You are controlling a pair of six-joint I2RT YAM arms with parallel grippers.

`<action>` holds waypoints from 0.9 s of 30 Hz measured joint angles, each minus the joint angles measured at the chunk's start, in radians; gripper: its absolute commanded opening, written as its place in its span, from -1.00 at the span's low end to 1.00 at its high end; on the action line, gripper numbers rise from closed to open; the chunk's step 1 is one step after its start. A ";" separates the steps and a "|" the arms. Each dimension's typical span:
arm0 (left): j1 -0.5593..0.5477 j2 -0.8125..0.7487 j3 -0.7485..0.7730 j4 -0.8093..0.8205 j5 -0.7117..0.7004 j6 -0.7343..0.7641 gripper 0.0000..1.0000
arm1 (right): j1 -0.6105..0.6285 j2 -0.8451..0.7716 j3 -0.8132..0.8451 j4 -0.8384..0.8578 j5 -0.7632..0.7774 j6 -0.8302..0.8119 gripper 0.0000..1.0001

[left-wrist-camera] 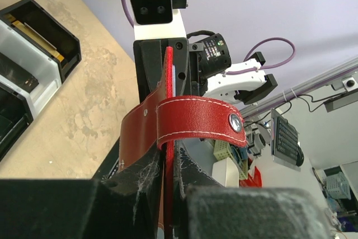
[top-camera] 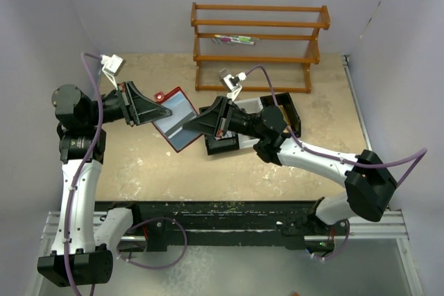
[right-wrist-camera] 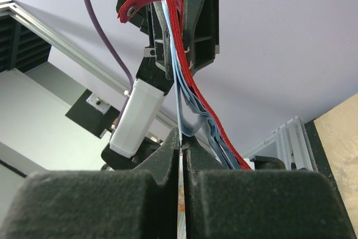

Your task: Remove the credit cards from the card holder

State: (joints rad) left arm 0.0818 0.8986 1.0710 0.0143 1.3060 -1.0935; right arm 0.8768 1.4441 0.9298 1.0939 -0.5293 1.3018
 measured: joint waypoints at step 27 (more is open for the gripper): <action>-0.005 0.000 0.000 0.049 0.008 -0.058 -1.00 | 0.000 0.019 -0.010 0.067 -0.012 0.035 -0.64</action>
State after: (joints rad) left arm 0.0772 0.8982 1.0714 0.0631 1.3144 -1.1519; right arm 0.8772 1.4628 0.9203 1.1610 -0.5411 1.3373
